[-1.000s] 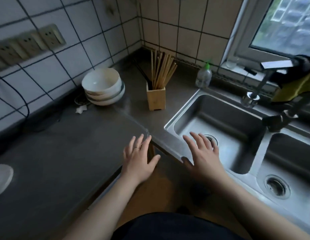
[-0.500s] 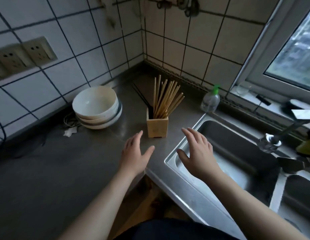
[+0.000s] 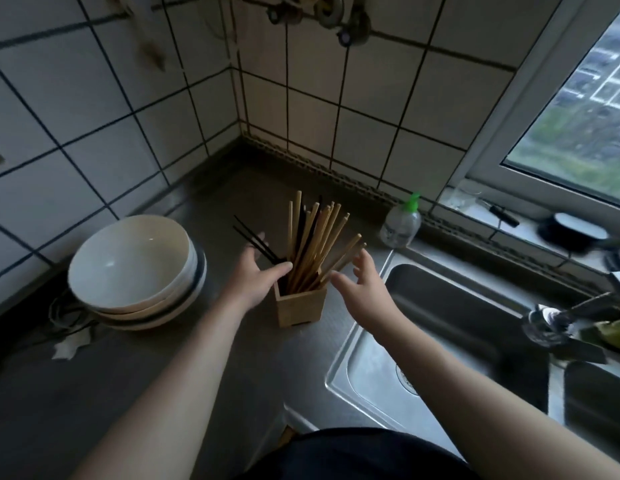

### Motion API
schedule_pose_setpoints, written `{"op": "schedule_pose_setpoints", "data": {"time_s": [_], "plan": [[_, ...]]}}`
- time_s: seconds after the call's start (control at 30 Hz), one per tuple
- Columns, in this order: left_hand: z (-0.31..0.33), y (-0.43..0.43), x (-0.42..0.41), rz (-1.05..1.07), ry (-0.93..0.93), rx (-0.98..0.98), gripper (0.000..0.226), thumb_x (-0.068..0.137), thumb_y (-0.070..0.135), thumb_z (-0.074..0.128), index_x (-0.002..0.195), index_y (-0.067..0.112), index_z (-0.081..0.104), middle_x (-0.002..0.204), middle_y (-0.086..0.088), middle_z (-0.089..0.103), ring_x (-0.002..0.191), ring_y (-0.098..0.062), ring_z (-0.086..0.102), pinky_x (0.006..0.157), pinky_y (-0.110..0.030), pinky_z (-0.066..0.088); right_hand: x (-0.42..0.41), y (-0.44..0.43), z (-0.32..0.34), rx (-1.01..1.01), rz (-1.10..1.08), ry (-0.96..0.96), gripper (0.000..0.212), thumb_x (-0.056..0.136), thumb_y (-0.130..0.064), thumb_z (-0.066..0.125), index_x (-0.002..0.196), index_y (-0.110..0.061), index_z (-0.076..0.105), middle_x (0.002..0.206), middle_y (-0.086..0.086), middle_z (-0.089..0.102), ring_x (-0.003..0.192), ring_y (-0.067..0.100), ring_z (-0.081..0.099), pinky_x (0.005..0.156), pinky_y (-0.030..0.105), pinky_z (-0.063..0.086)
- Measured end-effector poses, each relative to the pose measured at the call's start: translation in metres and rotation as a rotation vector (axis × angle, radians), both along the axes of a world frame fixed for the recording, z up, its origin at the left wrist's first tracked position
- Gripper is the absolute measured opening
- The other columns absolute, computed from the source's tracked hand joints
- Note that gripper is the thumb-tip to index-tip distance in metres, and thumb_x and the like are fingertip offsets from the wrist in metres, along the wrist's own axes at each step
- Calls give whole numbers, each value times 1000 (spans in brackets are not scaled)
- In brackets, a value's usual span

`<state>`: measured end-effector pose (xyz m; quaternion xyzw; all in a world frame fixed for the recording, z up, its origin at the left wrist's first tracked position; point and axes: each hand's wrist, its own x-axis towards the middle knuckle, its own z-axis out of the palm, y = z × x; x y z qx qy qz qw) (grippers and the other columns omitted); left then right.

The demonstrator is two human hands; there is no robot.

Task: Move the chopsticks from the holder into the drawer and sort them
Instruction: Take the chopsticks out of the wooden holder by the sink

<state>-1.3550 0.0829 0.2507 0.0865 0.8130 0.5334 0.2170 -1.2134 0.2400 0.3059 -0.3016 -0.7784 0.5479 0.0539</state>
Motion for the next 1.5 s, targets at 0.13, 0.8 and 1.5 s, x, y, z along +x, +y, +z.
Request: {"op": "schedule_pose_setpoints", "data": {"time_s": [0.13, 0.8, 1.5], "plan": [[8, 18, -22, -176, -29, 129, 59, 80, 22, 77, 128, 42, 48, 126, 18, 59, 126, -11, 49, 104, -38, 38, -27, -1, 5, -83, -62, 26, 45, 89, -36, 61, 129, -27, 42, 106, -18, 58, 89, -7, 54, 68, 11, 38], [9, 40, -20, -162, -18, 243, 26, 92, 22, 64, 76, 40, 73, 73, 21, 69, 75, 9, 64, 65, -6, 45, -78, -5, -2, -53, -247, 167, 11, 86, -17, 65, 90, -7, 63, 84, 8, 67, 77, 16, 63, 71, 34, 53], [23, 39, 8, 93, 160, 304, 19, 97, 42, 47, 99, 55, 61, 98, 36, 66, 93, 10, 62, 70, -2, 44, -45, -11, 20, -311, -472, 378, 21, 97, -23, 53, 104, -15, 71, 96, 2, 75, 86, 12, 70, 69, 17, 54]]}}
